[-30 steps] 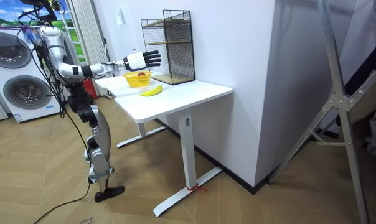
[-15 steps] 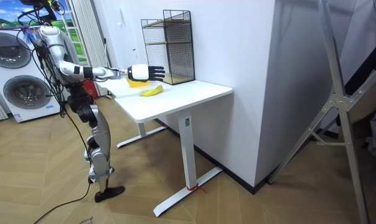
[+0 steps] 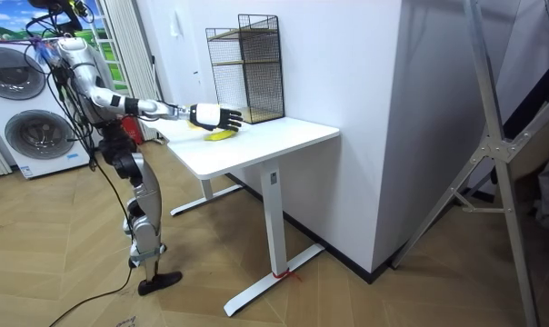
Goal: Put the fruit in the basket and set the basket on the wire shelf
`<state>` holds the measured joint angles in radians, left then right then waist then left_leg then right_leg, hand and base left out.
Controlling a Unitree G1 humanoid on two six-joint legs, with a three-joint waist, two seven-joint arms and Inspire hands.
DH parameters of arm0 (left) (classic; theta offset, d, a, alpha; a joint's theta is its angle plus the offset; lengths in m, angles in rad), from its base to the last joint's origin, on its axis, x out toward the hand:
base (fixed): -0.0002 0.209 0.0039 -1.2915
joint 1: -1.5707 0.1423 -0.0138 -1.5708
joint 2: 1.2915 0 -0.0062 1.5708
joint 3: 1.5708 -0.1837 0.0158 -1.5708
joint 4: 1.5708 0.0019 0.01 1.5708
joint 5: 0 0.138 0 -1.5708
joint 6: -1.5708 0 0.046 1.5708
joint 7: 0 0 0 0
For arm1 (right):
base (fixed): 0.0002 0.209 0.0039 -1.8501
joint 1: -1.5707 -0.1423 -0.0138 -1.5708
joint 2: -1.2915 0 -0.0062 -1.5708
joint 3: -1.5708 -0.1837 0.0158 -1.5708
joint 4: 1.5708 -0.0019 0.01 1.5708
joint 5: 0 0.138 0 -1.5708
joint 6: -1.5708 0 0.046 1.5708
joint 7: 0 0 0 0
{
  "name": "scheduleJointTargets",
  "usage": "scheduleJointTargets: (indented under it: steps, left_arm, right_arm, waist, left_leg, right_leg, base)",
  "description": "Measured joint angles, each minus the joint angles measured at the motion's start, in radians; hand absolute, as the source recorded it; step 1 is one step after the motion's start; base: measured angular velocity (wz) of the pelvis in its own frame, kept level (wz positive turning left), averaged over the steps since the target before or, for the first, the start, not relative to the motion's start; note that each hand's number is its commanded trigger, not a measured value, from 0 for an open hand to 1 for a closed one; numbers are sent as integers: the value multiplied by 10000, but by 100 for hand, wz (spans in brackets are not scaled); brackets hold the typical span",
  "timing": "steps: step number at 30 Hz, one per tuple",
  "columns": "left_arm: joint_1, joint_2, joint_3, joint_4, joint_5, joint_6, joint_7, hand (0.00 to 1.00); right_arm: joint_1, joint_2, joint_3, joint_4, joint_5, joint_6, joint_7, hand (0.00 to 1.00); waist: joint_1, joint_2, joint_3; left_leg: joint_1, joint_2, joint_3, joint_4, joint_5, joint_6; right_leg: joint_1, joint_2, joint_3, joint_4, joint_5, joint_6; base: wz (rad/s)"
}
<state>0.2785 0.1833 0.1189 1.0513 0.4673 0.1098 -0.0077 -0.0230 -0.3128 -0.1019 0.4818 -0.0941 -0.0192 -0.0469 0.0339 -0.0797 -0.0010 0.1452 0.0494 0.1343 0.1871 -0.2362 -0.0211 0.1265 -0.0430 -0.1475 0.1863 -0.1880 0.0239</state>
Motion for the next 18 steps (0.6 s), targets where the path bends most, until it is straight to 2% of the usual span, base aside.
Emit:
scheduleJointTargets:
  steps: [1,6,18]
  left_arm:
    - [7,12,7,-1,1,-7,-3,0]
    - [183,76,36,-84,-9,-54,-8,0]
    - [347,99,24,-198,-15,-35,1,0]
  right_arm:
    - [0,-55,0,149,-108,-1,42,0]
    - [0,-150,-2,472,-126,-18,88,0]
    - [-156,-147,-4,1029,-150,60,375,0]
  waist:
    - [-1,17,-37]
    - [-25,96,-51]
    - [-13,-225,-7]
  left_leg:
    - [11,-1,0,2,0,0]
    - [72,-1,-32,25,1,0]
    - [42,-32,-142,90,2,3]
  right_leg:
    - [18,-3,-2,7,0,0]
    - [116,-10,-50,-8,0,1]
    - [188,-51,-179,-29,-4,6]
  base:
    - [0]
    - [2]
    - [2]
